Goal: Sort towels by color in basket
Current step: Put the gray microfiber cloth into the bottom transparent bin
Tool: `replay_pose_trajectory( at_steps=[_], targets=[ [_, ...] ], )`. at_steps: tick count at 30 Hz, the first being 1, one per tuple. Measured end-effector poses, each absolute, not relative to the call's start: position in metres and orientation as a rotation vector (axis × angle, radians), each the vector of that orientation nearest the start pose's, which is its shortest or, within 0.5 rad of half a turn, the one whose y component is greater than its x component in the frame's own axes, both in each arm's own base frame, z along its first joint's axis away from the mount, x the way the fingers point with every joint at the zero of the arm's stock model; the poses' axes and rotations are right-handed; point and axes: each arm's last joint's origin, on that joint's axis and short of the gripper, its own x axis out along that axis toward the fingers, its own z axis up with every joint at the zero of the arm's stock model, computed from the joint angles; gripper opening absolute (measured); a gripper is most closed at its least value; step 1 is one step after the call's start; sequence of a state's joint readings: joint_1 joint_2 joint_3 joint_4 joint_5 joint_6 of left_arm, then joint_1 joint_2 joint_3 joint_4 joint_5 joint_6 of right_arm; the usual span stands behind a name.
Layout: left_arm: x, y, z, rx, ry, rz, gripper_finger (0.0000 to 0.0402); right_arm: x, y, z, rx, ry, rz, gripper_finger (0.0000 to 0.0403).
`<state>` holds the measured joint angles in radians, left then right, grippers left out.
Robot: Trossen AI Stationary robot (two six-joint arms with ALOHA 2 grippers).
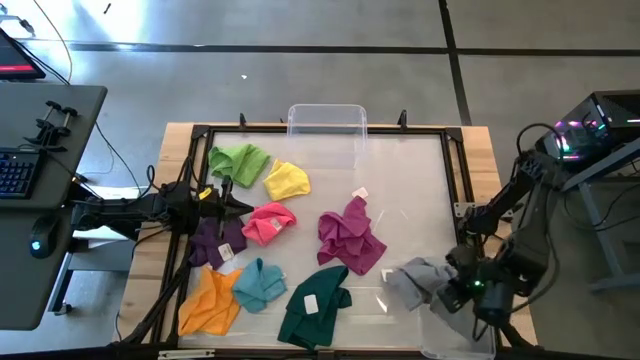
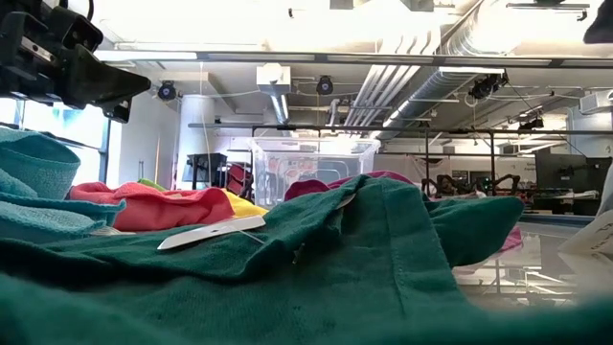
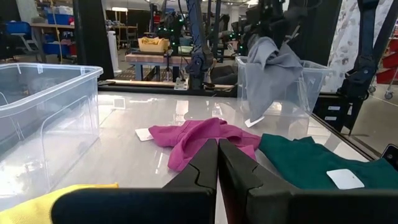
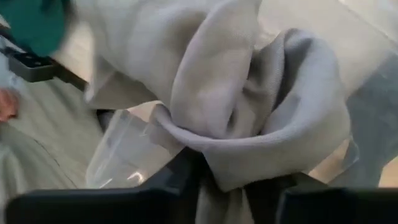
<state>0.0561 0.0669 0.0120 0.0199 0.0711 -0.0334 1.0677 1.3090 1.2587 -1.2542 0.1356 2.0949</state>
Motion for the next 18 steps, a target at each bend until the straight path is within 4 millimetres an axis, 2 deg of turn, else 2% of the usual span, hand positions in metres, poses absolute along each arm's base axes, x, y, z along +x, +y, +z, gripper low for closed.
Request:
replay_pose_trajectory(
  at_steps=[5,9,13,16,18],
  targets=[
    [0.101,0.004,0.164,-0.036,0.036,-0.014,0.0000,0.112,0.194,0.301,1.023,1.431,-0.635,0.0187],
    [0.101,0.004,0.164,-0.036,0.035,-0.014,0.0000,0.114,0.194,0.305,1.069,1.627,-0.645,0.0209],
    [0.101,0.004,0.164,-0.036,0.035,-0.014,0.0000,0.119,0.193,0.325,1.114,1.581,-0.594,0.0200],
    [0.101,0.004,0.164,-0.036,0.036,-0.014,0.0000,0.124,0.187,0.339,1.133,1.463,-0.597,0.0187],
    [0.101,0.004,0.164,-0.036,0.035,-0.014,0.0000,0.132,0.184,0.341,1.099,1.388,-0.589,0.0176]
  ],
)
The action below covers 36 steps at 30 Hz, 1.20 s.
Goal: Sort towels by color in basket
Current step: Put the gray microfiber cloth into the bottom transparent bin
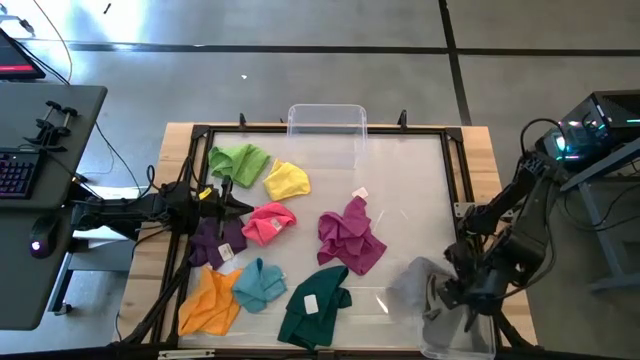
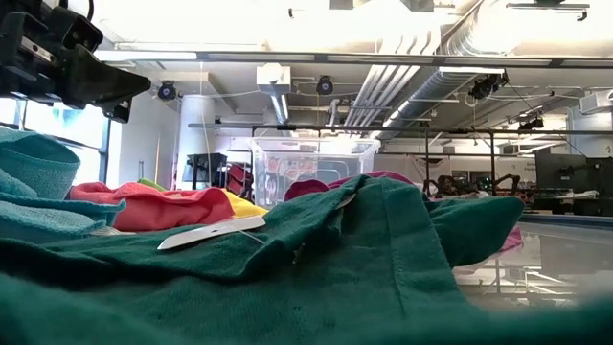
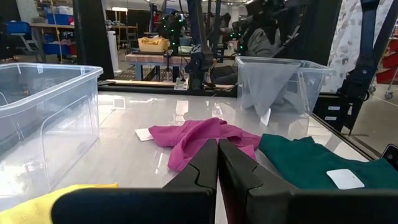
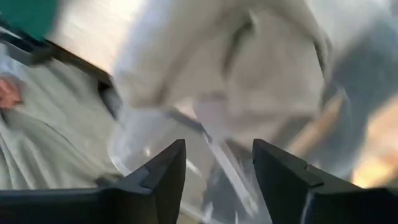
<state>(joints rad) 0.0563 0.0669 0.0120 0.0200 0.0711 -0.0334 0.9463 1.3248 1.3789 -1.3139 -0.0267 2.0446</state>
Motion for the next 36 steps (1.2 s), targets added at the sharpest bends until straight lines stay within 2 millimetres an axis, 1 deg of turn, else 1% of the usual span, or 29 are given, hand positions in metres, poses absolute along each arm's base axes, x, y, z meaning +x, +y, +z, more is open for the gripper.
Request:
replay_pose_trajectory(
  at_steps=[2,6,11,16,19,22,25,27,30,32,34,36],
  targets=[
    [0.101,0.004,0.164,-0.036,0.035,-0.015,0.0000,0.146,0.185,0.338,1.036,1.369,-0.545,0.0166],
    [0.101,0.004,0.164,-0.036,0.035,-0.014,0.0000,0.183,0.189,0.328,0.883,1.364,-0.421,0.0147],
    [0.101,0.004,0.164,-0.036,0.035,-0.015,0.0000,0.234,0.194,0.313,0.705,1.463,-0.238,0.0135],
    [0.101,0.004,0.164,-0.036,0.036,-0.015,0.0000,0.279,0.192,0.305,0.510,1.526,-0.144,0.0132],
    [0.101,0.004,0.164,-0.036,0.035,-0.015,0.0000,0.305,0.193,0.292,0.381,1.544,-0.061,0.0132],
    [0.101,0.004,0.164,-0.036,0.035,-0.014,0.0000,0.326,0.193,0.274,0.293,1.567,-0.007,0.0134],
    [0.101,0.004,0.164,-0.036,0.036,-0.014,0.0000,0.342,0.189,0.250,0.304,1.664,0.000,0.0134],
    [0.101,0.004,0.164,-0.036,0.035,-0.015,0.0000,0.347,0.184,0.236,0.323,1.744,-0.022,0.0138],
    [0.101,0.004,0.164,-0.036,0.035,-0.014,0.0000,0.346,0.176,0.219,0.338,1.900,-0.154,0.0156],
    [0.101,0.004,0.164,-0.036,0.035,-0.014,0.0000,0.344,0.172,0.211,0.310,1.988,-0.202,0.0171],
    [0.101,0.004,0.164,-0.036,0.035,-0.014,0.0000,0.345,0.173,0.203,0.285,2.013,-0.201,0.0186],
    [0.101,0.004,0.164,-0.036,0.035,-0.015,0.0000,0.347,0.174,0.198,0.280,1.997,-0.172,0.0195]
  ],
)
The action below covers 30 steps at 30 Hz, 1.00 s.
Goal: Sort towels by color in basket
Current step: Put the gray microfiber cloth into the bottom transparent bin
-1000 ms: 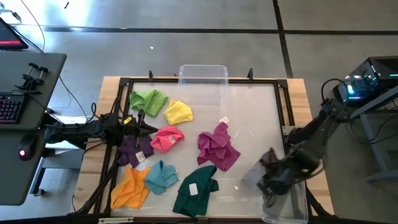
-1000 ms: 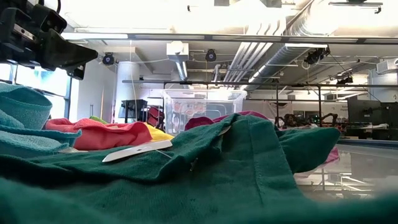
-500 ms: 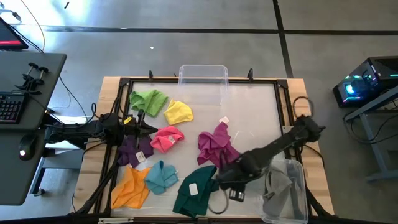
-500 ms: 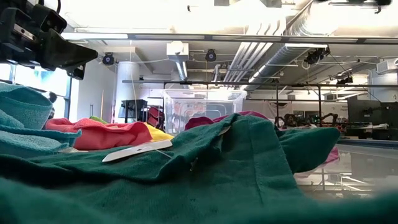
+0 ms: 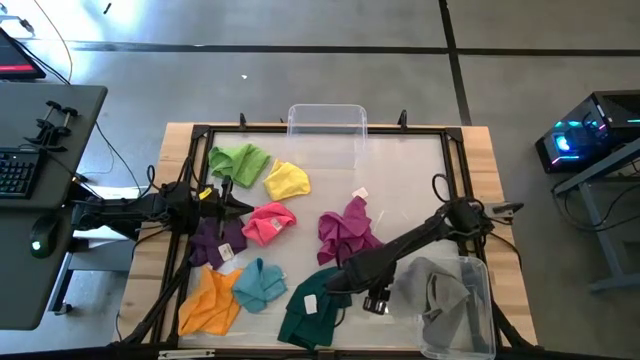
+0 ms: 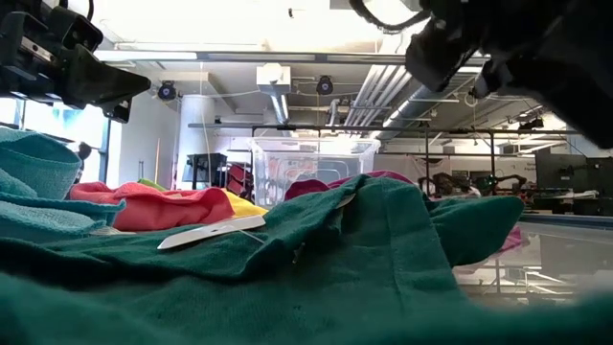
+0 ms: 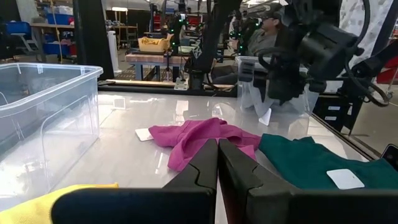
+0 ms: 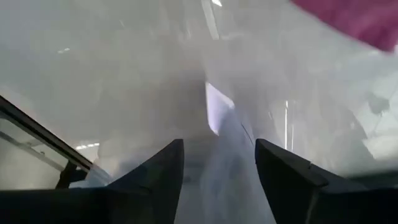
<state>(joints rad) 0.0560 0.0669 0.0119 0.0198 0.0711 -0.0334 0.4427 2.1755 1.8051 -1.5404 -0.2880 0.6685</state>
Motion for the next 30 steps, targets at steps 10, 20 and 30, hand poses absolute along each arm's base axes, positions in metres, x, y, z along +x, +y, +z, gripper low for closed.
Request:
replay_pose_trajectory(
  at_steps=[10,20,30],
  targets=[
    [0.101,0.004,0.164,-0.036,0.035,-0.014,0.0000,0.349,0.177,0.170,0.126,2.068,-0.151,0.0191],
    [0.101,0.004,0.164,-0.036,0.036,-0.015,0.0000,0.335,0.189,0.156,0.011,2.113,-0.124,0.0142],
    [0.101,0.004,0.164,-0.036,0.035,-0.014,0.0000,0.316,0.196,0.141,-0.098,2.152,-0.185,0.0079]
  ],
)
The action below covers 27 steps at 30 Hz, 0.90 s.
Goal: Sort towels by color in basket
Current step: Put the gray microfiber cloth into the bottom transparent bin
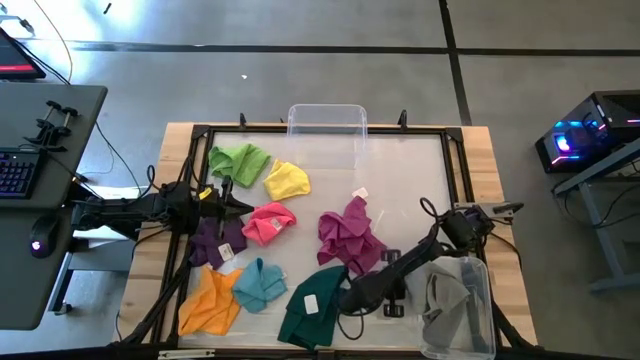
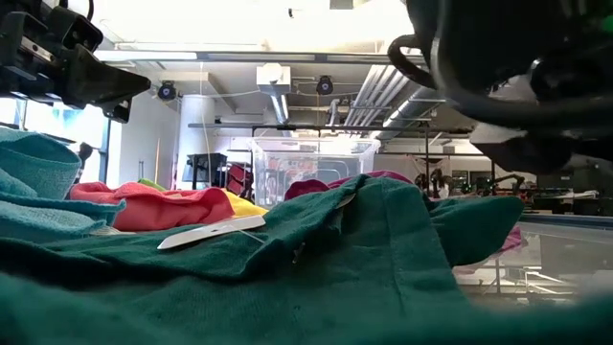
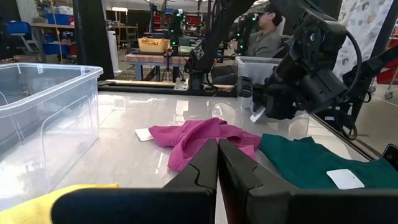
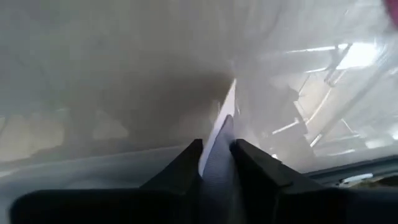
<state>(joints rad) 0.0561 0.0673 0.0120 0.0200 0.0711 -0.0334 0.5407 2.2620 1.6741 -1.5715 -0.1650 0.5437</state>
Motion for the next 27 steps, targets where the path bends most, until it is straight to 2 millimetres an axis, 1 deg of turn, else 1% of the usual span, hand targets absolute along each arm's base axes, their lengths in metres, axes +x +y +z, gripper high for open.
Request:
replay_pose_trajectory(
  at_steps=[2,5,6,8,11,14,19,23,27],
  targets=[
    [0.101,0.004,0.164,-0.036,0.035,-0.014,0.0000,0.317,0.195,0.141,-0.093,2.141,-0.222,0.0054],
    [0.101,0.004,0.164,-0.036,0.036,-0.014,0.0000,0.318,0.193,0.141,-0.147,2.090,-0.290,0.0013],
    [0.101,0.004,0.164,-0.036,0.036,-0.015,0.0000,0.319,0.192,0.142,-0.170,2.069,-0.304,0.0007],
    [0.101,0.004,0.164,-0.036,0.035,-0.015,0.0000,0.322,0.192,0.148,-0.195,2.010,-0.337,0.0009],
    [0.101,0.004,0.164,-0.036,0.036,-0.015,0.0000,0.324,0.192,0.166,-0.187,1.914,-0.384,0.0014],
    [0.101,0.004,0.164,-0.036,0.035,-0.015,0.0000,0.320,0.195,0.192,-0.144,1.776,-0.460,0.0007],
    [0.101,0.004,0.164,-0.036,0.036,-0.014,0.0000,0.294,0.207,0.241,-0.040,1.544,-0.540,0.0006],
    [0.101,0.004,0.164,-0.036,0.035,-0.015,0.0000,0.263,0.221,0.276,0.072,1.429,-0.527,0.0003],
    [0.101,0.004,0.164,-0.036,0.035,-0.015,0.0000,0.228,0.235,0.303,0.180,1.330,-0.507,0.0003]
  ],
)
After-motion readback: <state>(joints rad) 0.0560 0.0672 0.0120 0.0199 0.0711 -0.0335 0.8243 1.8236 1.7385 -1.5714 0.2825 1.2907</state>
